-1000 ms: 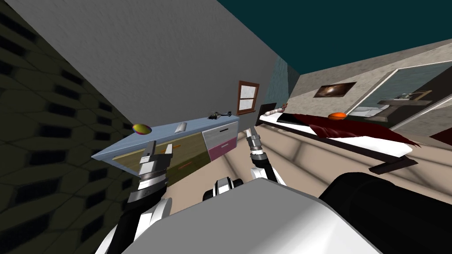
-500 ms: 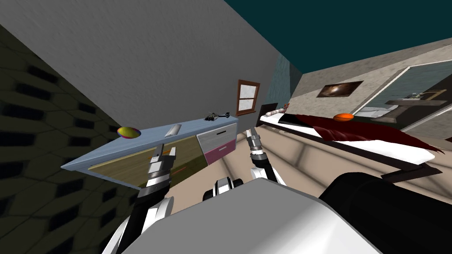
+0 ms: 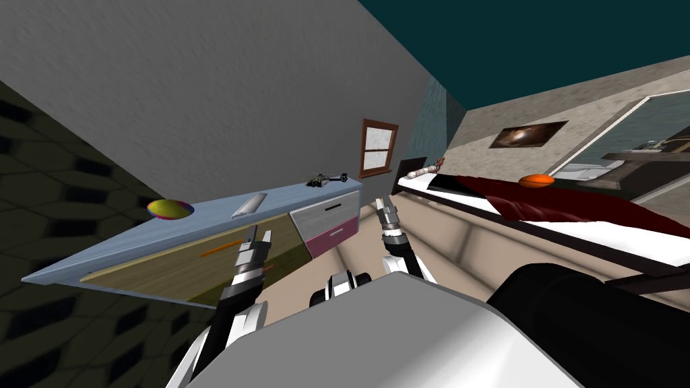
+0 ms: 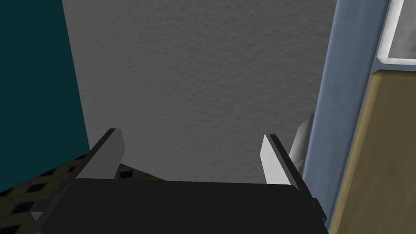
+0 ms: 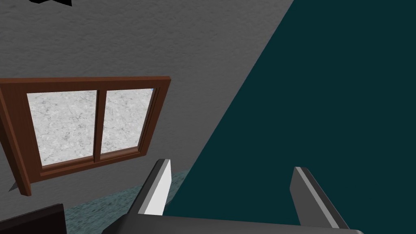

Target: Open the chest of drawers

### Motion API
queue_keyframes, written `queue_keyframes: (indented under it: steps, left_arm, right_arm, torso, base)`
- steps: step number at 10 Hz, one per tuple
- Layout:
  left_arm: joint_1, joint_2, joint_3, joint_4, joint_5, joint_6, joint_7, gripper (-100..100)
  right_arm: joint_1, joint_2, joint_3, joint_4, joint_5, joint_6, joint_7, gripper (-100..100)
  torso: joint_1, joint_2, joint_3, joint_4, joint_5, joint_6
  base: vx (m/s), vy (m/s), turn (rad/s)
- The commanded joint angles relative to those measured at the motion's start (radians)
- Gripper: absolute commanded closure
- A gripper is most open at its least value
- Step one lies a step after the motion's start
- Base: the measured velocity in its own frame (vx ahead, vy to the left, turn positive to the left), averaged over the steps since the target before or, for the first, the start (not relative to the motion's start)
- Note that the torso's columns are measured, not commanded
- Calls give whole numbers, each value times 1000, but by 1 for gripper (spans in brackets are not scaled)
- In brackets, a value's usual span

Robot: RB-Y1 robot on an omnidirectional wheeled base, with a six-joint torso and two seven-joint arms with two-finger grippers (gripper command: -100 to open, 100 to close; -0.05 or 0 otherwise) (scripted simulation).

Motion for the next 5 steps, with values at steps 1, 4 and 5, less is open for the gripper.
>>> queue_keyframes:
  steps: [1, 4, 5]
  left_arm:
    - [-7, 3, 5, 56, 1, -9, -7, -100]
    - [-21, 8, 12, 124, 2, -20, -13, -100]
    - [-25, 10, 15, 146, 2, -24, -15, -100]
  right_arm:
    - [0, 0, 0, 0, 0, 0, 0, 0]
    - [0, 0, 0, 0, 0, 0, 0, 0]
    - [0, 0, 0, 0, 0, 0, 0, 0]
  torso:
    - [-1, 1, 1, 0, 0, 0]
    - [0, 0, 0, 0, 0, 0]
    - [-1, 0, 0, 0, 0, 0]
  base:
    - [127, -137, 17]
    - [111, -114, 17]
    - [108, -123, 13]
